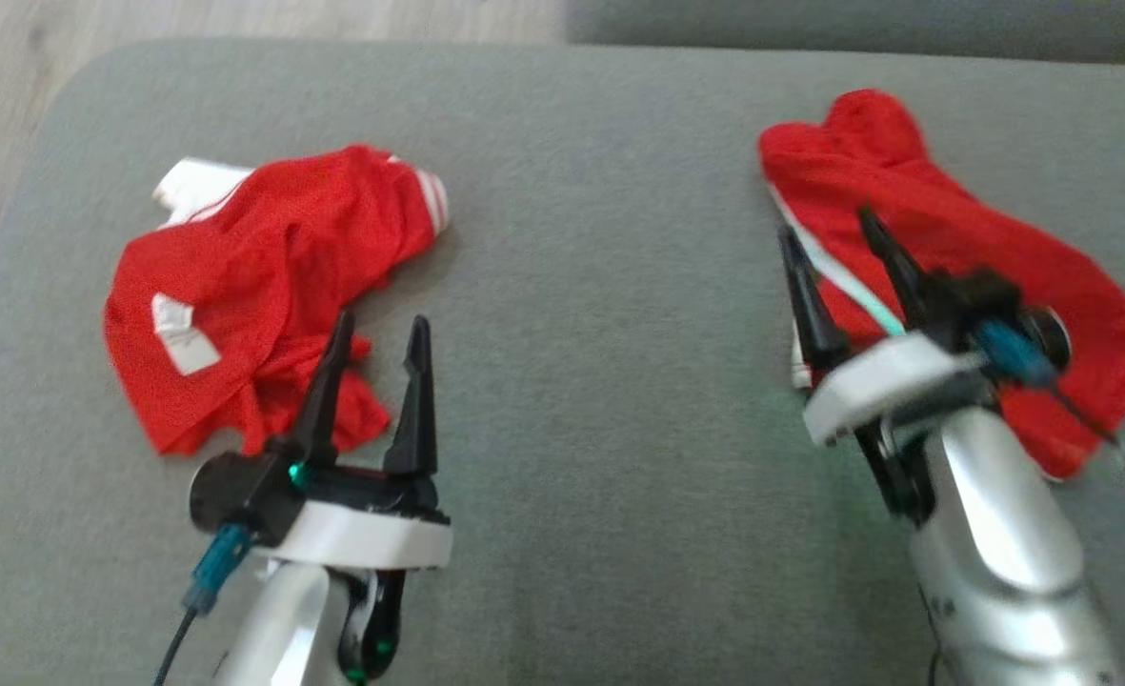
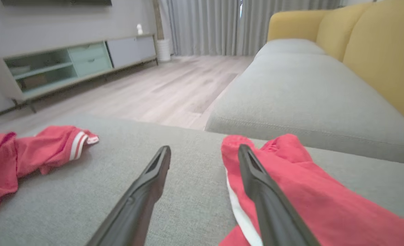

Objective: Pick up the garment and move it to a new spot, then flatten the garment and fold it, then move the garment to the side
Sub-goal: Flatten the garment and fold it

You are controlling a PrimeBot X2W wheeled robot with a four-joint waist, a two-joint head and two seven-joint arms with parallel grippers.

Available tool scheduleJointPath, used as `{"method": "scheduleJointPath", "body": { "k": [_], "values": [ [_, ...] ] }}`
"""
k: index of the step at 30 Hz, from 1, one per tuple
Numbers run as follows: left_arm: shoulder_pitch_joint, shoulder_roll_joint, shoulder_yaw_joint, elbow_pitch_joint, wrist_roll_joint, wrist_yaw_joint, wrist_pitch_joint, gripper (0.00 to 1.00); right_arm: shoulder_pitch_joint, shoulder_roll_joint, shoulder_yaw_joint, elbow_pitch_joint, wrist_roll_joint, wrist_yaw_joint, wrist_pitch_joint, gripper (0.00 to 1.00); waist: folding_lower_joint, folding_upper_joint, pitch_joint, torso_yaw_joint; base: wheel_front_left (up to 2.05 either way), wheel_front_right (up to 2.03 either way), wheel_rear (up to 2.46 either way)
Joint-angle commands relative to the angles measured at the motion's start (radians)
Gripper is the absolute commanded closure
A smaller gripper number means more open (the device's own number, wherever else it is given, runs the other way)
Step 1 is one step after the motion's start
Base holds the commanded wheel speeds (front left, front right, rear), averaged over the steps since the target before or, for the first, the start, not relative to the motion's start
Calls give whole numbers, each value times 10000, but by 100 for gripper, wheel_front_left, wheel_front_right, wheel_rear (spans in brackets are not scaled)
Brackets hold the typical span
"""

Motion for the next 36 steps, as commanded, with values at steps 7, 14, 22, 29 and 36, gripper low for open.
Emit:
{"method": "scheduleJointPath", "body": {
  "k": [7, 14, 22, 29, 36],
  "values": [
    [-1005, 22, -476, -248, -440, 190, -65, 0, -2443, -414, -113, 2329, -932, -7, 1501, 0, -1, 0, 983, 1486, 0, 0, 0],
    [-1144, 22, -793, -255, -678, 384, -65, 0, -3684, -1007, -1066, 4304, -1686, -7, 2153, 0, -1, 0, 1316, 2161, 0, 0, 0],
    [-1230, 22, -899, -343, -798, 480, -65, 0, -4267, -1104, -2023, 5505, -2401, -7, 2143, 67, -1, 0, 1572, 2325, 0, 0, 0],
    [-1281, 22, -856, -246, -666, 498, -65, 0, -4507, -507, -2049, 5877, -2156, -7, 1026, 100, -1, 0, 1450, 2041, 0, 0, 0],
    [-1192, 22, -624, -117, -405, 447, -65, 0, -4363, -17, -147, 5813, -270, -7, -478, 100, -1, 0, 862, 1472, 0, 0, 0]
  ]
}}
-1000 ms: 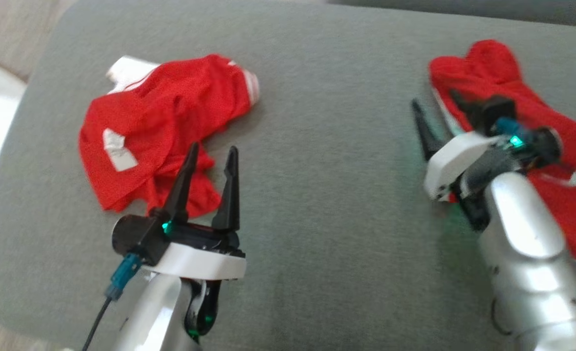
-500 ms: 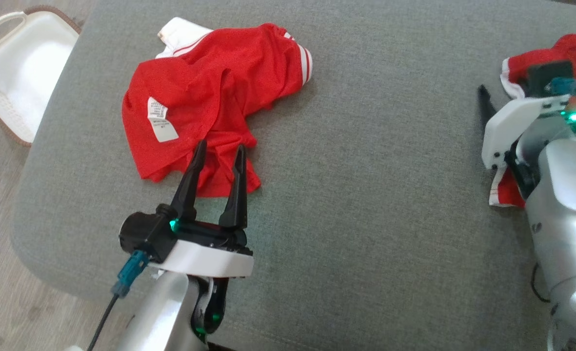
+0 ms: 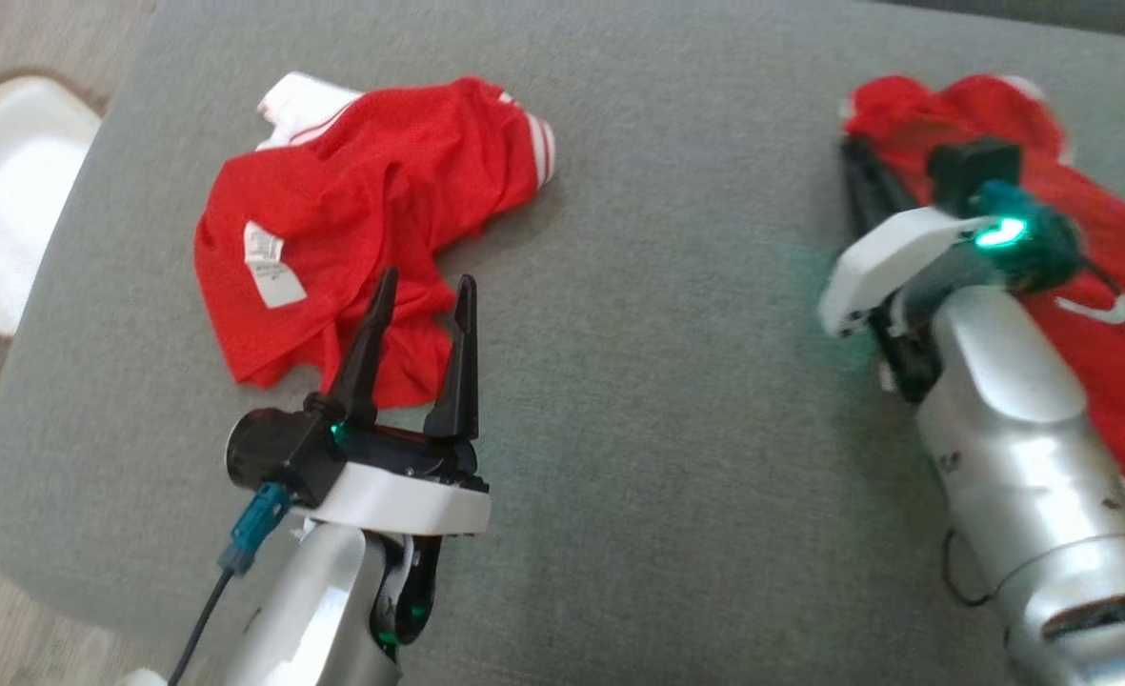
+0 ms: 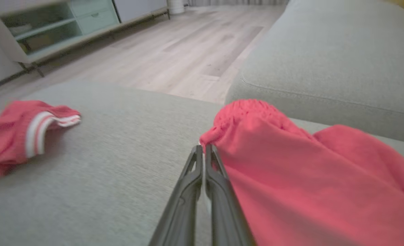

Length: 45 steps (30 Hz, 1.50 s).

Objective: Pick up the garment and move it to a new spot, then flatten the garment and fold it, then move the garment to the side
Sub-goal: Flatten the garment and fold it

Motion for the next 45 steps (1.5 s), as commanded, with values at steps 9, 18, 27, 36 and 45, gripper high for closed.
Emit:
{"method": "scheduleJointPath", "body": {
  "k": [9, 18, 27, 36, 45],
  "values": [
    [216, 43, 736, -155, 419, -59, -63, 0, 1844, 190, 4446, -3314, 4455, -7, 767, 100, 0, 0, -1094, -917, 0, 0, 0],
    [672, 43, 1112, -128, 640, -165, -63, 0, 3706, -689, 6331, -5409, 6103, -7, 2426, 100, 0, 0, -1701, -1539, 0, 0, 0],
    [814, 43, 1148, -87, 751, -233, -63, 0, 4342, -815, 6349, -5320, 5695, -7, 2320, 0, 0, 0, -1883, -1922, 0, 0, 0],
    [1007, 43, 1261, -156, 732, -227, -63, 0, 4720, -876, 4189, -6036, 4551, -7, 832, 0, 0, 0, -2150, -2284, 0, 0, 0],
    [1208, 43, 1269, -270, 737, -266, -63, 0, 5917, -586, 753, -6857, 2749, -7, -303, 0, 0, 0, -2260, -2617, 0, 0, 0]
  ]
}}
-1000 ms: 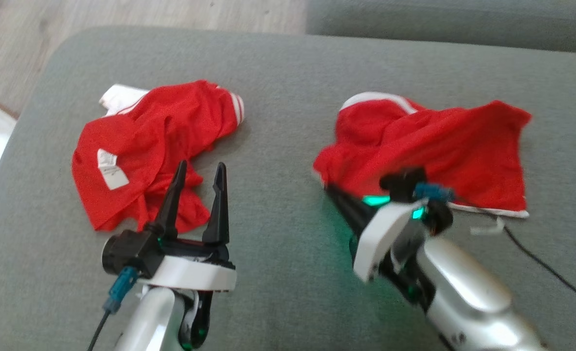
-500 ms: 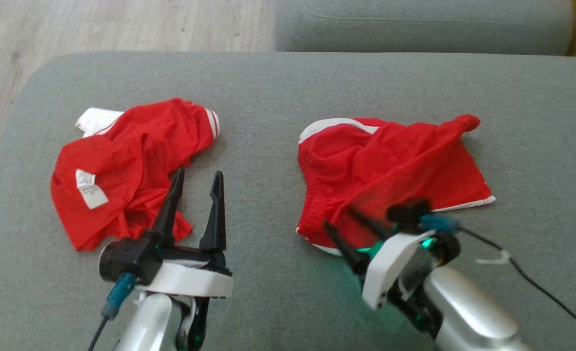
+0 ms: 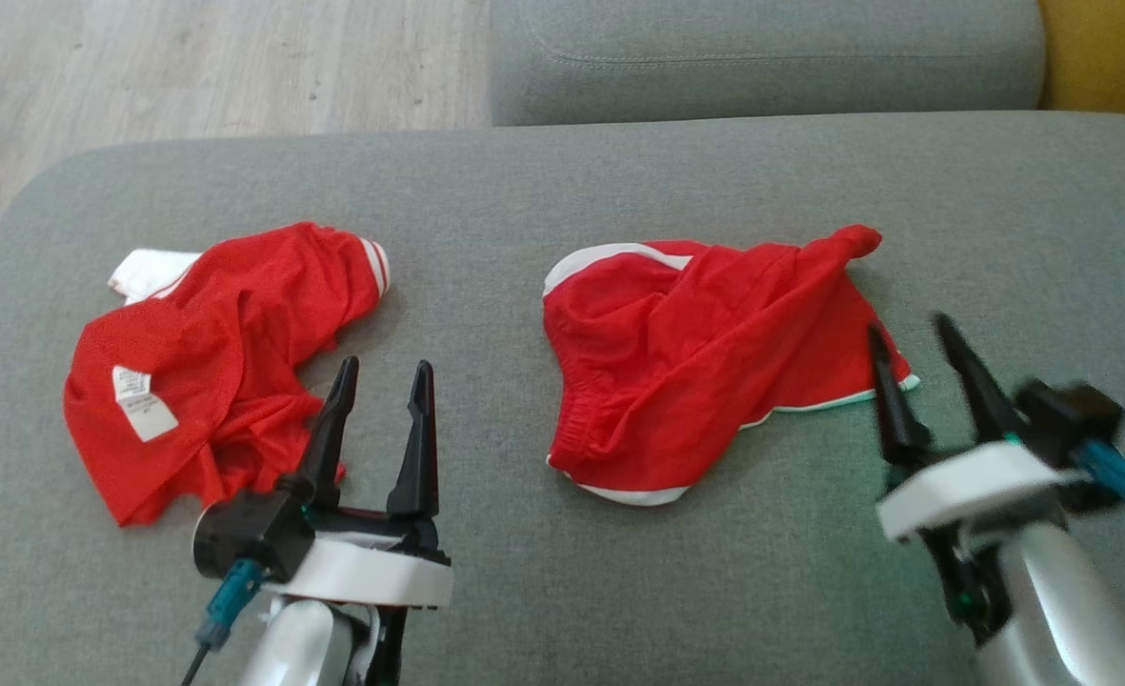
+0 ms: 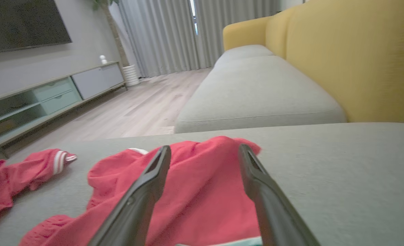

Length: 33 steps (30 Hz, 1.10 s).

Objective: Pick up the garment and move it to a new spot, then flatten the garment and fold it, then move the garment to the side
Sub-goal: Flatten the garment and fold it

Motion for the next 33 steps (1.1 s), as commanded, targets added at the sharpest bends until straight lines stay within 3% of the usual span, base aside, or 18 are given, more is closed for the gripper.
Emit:
{"method": "scheduleJointPath", "body": {
  "k": [1, 10, 15, 21, 33],
  "values": [
    [-265, 35, 312, -371, 63, -11, -63, 0, -8, 194, 53, -349, -122, -7, -98, 0, 0, -1, 4, -23, 0, 0, 0],
    [-255, 47, -22, 59, 241, -268, -63, 0, 591, 852, -1308, -677, -871, -7, -369, 0, 0, -1, 238, -175, 0, 0, 0],
    [-541, 569, -1448, 1160, 485, -628, 438, 0, 442, 874, -1350, -770, -697, -7, -398, 0, 0, -1, 417, -225, 0, 0, 0],
    [-1297, 1088, -2998, 1956, -35, -683, 964, 0, 237, 877, -1275, -772, -498, -7, -481, 0, 0, -1, 792, -397, 0, 0, 0],
    [-2694, 1309, -4098, 3332, -763, -687, 757, 0, -88, 878, -1288, -661, -420, -7, -621, 0, 0, -1, 1426, -841, 0, 0, 0]
  ]
}}
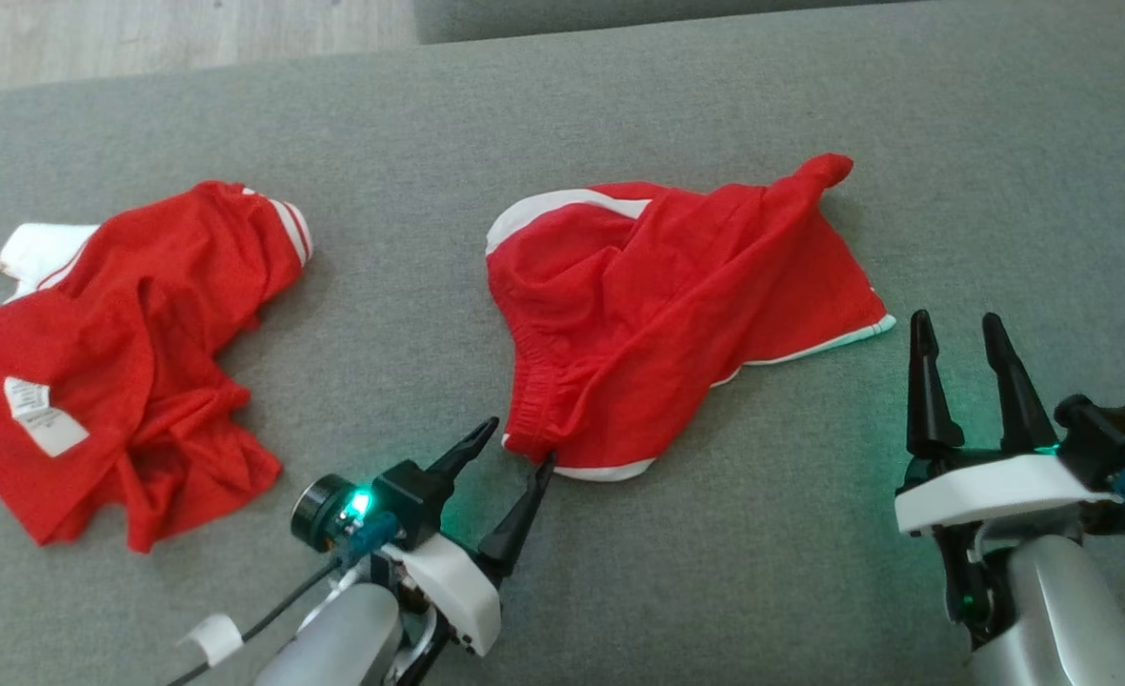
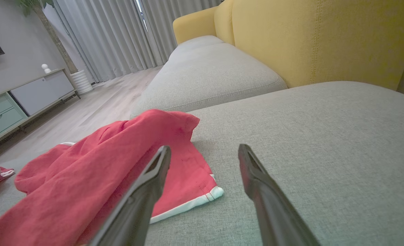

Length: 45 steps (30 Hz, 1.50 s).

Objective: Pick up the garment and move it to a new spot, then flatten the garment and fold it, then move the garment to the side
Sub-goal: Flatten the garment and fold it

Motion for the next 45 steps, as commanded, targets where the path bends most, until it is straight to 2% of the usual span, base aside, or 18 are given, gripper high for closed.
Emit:
{"method": "scheduleJointPath", "body": {
  "k": [1, 7, 8, 9, 10, 17, 27, 32, 40, 41, 42, 43, 45],
  "values": [
    [-450, 149, 157, -45, -88, 17, -142, 0, -442, -31, 205, -240, 58, -7, -130, 0, -1, 0, 48, -57, 0, 0, 0],
    [-670, 128, -125, 400, -292, 16, -270, 0, -500, -30, 188, -114, 92, -7, -196, 0, -1, 0, 50, -116, 0, 0, 0],
    [-700, 123, -183, 456, -339, 16, -276, 32, -507, -30, 171, -78, 85, -7, -201, 0, -1, 0, 43, -113, 0, 0, 0],
    [-729, 124, -239, 493, -380, 16, -298, 72, -516, -30, 146, -33, 70, -7, -205, 0, -1, 0, 33, -105, 0, 0, 0],
    [-760, 134, -254, 508, -408, 16, -357, 100, -528, -30, 109, 23, 44, -7, -203, 0, -1, 0, 20, -93, 0, 0, 0],
    [-805, 185, 87, 290, -486, 226, -775, 100, -729, -30, -349, 726, -629, -7, 249, 0, -1, 0, -135, 160, 0, 0, 0],
    [-584, 252, 844, -1156, -309, 827, -923, 100, -1602, -30, -702, 2597, -1005, -7, 1181, 0, -1, 0, -105, 629, 0, 0, 0],
    [-447, 197, 960, -1535, -137, 871, -926, 100, -2051, -30, -534, 3708, -1114, -7, 1587, 0, -1, 0, -45, 732, 0, 0, 0],
    [-370, 144, 1064, -1656, 34, 822, -928, 100, -2572, -30, 140, 4708, -999, -7, 1446, 0, -1, 0, 15, 724, 0, 0, 0],
    [-370, 140, 1069, -1641, 48, 815, -928, 100, -2613, -30, 200, 4806, -1007, -7, 1464, 8, -1, 0, 15, 723, 0, 0, 0],
    [-374, 136, 1073, -1621, 61, 809, -928, 100, -2651, -30, 271, 4905, -992, -7, 1495, 72, -1, 0, 13, 721, 0, 0, 0],
    [-379, 132, 1080, -1594, 70, 806, -928, 100, -2685, -30, 378, 4993, -991, -7, 1527, 100, -1, 0, 2, 719, 0, 0, 0],
    [-386, 136, 1101, -1514, 85, 818, -928, 100, -2741, -30, 542, 5097, -911, -7, 1494, 100, -1, 0, -34, 702, 0, 0, 0]
  ]
}}
